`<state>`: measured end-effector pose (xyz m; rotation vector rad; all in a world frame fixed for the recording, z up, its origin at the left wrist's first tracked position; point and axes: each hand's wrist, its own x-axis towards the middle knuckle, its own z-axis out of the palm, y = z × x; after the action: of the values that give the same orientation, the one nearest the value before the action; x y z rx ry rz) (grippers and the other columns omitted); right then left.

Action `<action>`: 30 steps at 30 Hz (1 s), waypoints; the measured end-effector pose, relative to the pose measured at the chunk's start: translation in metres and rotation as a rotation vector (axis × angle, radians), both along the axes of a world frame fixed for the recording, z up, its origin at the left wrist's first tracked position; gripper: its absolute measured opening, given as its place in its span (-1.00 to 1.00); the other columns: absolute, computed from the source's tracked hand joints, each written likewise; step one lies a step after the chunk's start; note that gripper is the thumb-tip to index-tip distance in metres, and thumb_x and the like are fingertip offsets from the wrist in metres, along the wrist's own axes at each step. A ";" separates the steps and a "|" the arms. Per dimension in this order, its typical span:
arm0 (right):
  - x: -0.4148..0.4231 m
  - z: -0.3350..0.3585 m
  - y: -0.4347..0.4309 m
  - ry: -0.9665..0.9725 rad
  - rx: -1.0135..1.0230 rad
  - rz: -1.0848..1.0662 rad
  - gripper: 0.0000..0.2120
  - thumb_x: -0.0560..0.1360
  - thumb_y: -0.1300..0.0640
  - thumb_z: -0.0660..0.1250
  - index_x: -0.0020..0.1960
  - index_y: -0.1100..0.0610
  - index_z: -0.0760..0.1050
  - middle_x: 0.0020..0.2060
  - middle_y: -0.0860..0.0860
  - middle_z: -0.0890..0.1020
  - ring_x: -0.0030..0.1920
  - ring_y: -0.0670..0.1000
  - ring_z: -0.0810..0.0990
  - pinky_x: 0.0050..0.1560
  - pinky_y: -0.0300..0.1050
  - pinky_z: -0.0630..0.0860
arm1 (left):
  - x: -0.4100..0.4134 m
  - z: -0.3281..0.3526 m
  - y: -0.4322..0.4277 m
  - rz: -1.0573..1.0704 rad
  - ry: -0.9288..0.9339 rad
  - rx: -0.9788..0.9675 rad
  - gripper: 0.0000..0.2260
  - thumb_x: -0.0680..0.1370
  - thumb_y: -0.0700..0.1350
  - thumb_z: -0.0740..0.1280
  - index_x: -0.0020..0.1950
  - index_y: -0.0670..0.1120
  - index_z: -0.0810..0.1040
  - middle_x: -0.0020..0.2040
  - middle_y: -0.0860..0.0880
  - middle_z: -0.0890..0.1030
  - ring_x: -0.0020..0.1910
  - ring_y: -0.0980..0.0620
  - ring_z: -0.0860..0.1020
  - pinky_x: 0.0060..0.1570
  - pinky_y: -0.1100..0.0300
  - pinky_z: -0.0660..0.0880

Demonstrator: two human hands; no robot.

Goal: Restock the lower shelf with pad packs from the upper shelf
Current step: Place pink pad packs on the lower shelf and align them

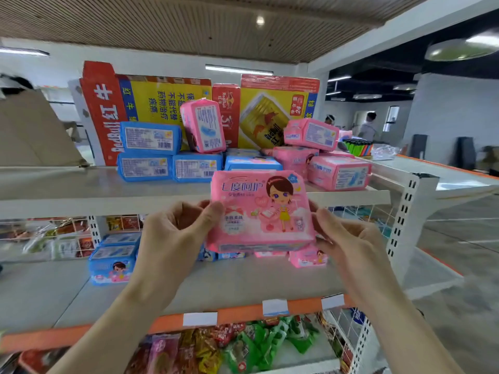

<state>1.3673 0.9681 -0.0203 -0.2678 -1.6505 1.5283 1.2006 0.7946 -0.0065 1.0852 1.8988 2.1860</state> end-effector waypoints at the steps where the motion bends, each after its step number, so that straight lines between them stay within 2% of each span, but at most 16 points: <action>1: 0.002 0.002 0.004 0.005 -0.009 -0.011 -0.42 0.21 -0.32 0.56 -0.11 0.19 0.73 0.10 0.08 0.71 0.25 0.10 0.62 0.30 0.19 0.51 | 0.006 0.001 0.004 0.011 0.018 0.001 -0.60 0.29 0.15 0.47 -0.16 -0.19 0.64 -0.21 0.01 0.73 -0.17 -0.04 0.71 -0.07 0.00 0.67; 3: 0.007 0.006 0.012 0.013 -0.010 -0.053 -0.58 0.22 -0.20 0.57 -0.15 0.13 0.75 0.07 -0.01 0.72 0.26 0.01 0.62 0.33 0.15 0.48 | 0.017 0.001 0.012 0.014 0.037 0.031 -0.68 0.29 0.05 0.50 -0.12 -0.16 0.63 -0.16 0.10 0.74 -0.16 0.09 0.71 -0.20 0.24 0.65; 5: 0.015 0.010 0.020 0.020 0.005 -0.075 -0.70 0.26 -0.04 0.53 -0.08 0.09 0.74 0.03 -0.04 0.73 0.13 -0.04 0.68 0.21 0.04 0.60 | 0.026 -0.002 0.020 0.008 0.056 0.049 -0.70 0.30 -0.05 0.52 -0.03 -0.12 0.60 -0.08 0.10 0.74 -0.09 0.13 0.71 -0.16 0.31 0.61; 8: 0.024 0.010 0.036 0.072 0.042 -0.055 -0.68 0.31 0.15 0.50 0.07 0.09 0.68 -0.02 -0.04 0.74 0.01 -0.04 0.72 -0.02 -0.16 0.66 | 0.038 -0.005 0.035 -0.066 0.053 0.115 -0.53 0.32 -0.17 0.50 0.20 0.00 0.48 0.16 0.06 0.69 0.13 0.09 0.67 0.01 0.22 0.62; 10: 0.027 0.007 0.047 0.119 0.040 -0.022 -0.58 0.33 0.27 0.49 0.18 0.09 0.62 0.01 -0.03 0.73 0.03 -0.03 0.72 -0.07 -0.16 0.66 | 0.047 -0.006 0.047 -0.093 0.067 0.110 -0.32 0.31 -0.17 0.50 0.40 0.07 0.38 0.30 0.07 0.62 0.22 0.13 0.62 0.14 0.19 0.59; 11: 0.028 0.004 0.053 0.131 0.040 -0.016 -0.50 0.32 0.27 0.49 0.25 0.13 0.58 0.05 -0.03 0.72 0.06 -0.03 0.71 -0.03 -0.12 0.67 | 0.053 -0.006 0.052 -0.080 0.095 0.096 -0.28 0.31 -0.17 0.49 0.45 0.06 0.37 0.27 0.10 0.63 0.20 0.17 0.62 0.14 0.22 0.58; 13: 0.031 0.001 0.065 0.133 0.063 -0.012 -0.32 0.26 0.17 0.51 0.37 0.18 0.50 0.13 -0.03 0.69 0.13 -0.05 0.68 0.12 0.00 0.63 | 0.064 -0.006 0.060 -0.038 0.176 0.067 -0.36 0.33 -0.16 0.47 0.41 0.00 0.47 0.14 0.19 0.69 0.12 0.24 0.64 0.08 0.32 0.57; 15: 0.032 0.001 0.075 0.129 0.115 0.002 -0.25 0.23 0.13 0.52 0.41 0.15 0.46 0.18 -0.08 0.66 0.19 -0.10 0.64 0.22 0.03 0.59 | 0.073 -0.009 0.066 0.010 0.235 0.038 -0.40 0.34 -0.13 0.46 0.40 -0.04 0.52 0.10 0.21 0.69 0.11 0.24 0.64 0.10 0.34 0.56; 18: 0.030 -0.004 0.087 0.134 0.191 0.081 -0.27 0.30 0.25 0.57 0.43 0.16 0.44 0.20 -0.08 0.66 0.23 -0.11 0.62 0.20 -0.13 0.58 | 0.079 -0.015 0.070 0.087 0.269 0.045 -0.33 0.33 -0.05 0.49 0.45 -0.03 0.48 0.17 0.20 0.67 0.20 0.17 0.62 0.25 0.13 0.55; 20: 0.029 -0.013 0.091 0.163 0.238 0.105 -0.33 0.34 0.25 0.52 0.42 0.23 0.43 0.21 -0.05 0.66 0.25 -0.08 0.61 0.22 -0.19 0.54 | 0.084 -0.021 0.071 0.134 0.311 0.057 -0.30 0.37 -0.01 0.53 0.49 -0.01 0.43 0.25 0.18 0.63 0.28 0.13 0.58 0.35 0.00 0.48; 21: 0.029 -0.019 0.092 0.190 0.243 0.109 -0.35 0.36 0.24 0.50 0.42 0.24 0.42 0.22 -0.06 0.66 0.27 -0.07 0.60 0.25 -0.19 0.53 | 0.086 -0.025 0.072 0.159 0.352 0.056 -0.31 0.42 0.02 0.55 0.50 -0.01 0.41 0.29 0.17 0.61 0.30 0.13 0.57 0.36 -0.01 0.46; 23: 0.031 -0.029 0.093 0.246 0.253 0.119 -0.39 0.41 0.25 0.48 0.42 0.15 0.41 0.22 -0.11 0.65 0.27 -0.06 0.60 0.24 -0.19 0.53 | 0.093 -0.034 0.074 0.206 0.428 0.021 -0.32 0.44 0.09 0.49 0.52 -0.01 0.38 0.30 0.21 0.59 0.31 0.16 0.55 0.32 0.11 0.49; 25: 0.033 -0.041 0.093 0.283 0.293 0.106 -0.37 0.42 0.29 0.45 0.44 0.09 0.36 0.18 -0.17 0.66 0.23 -0.09 0.62 0.18 -0.23 0.55 | 0.099 -0.046 0.074 0.227 0.433 -0.018 -0.32 0.43 0.13 0.44 0.51 -0.05 0.40 0.24 0.26 0.62 0.25 0.20 0.58 0.26 0.16 0.52; 28: 0.032 -0.059 0.096 0.318 0.354 0.064 -0.31 0.41 0.31 0.45 0.49 0.31 0.28 0.22 -0.09 0.64 0.28 -0.05 0.60 0.24 -0.15 0.55 | 0.093 -0.067 0.072 0.275 0.491 -0.033 -0.37 0.45 -0.01 0.51 0.45 -0.21 0.46 0.17 0.20 0.67 0.12 0.15 0.65 0.17 0.15 0.58; 30: 0.028 -0.069 0.100 0.330 0.403 0.054 -0.36 0.42 0.38 0.44 0.44 0.45 0.30 0.22 -0.11 0.64 0.25 -0.02 0.61 0.23 -0.09 0.56 | 0.088 -0.074 0.074 0.308 0.556 -0.026 -0.40 0.47 -0.12 0.50 0.45 -0.29 0.43 0.18 0.07 0.67 0.10 0.09 0.66 0.18 0.17 0.58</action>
<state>1.3950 1.0686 -0.0894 0.2363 -1.6587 1.1675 1.2883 0.8686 -0.0800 1.6273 2.4490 2.1465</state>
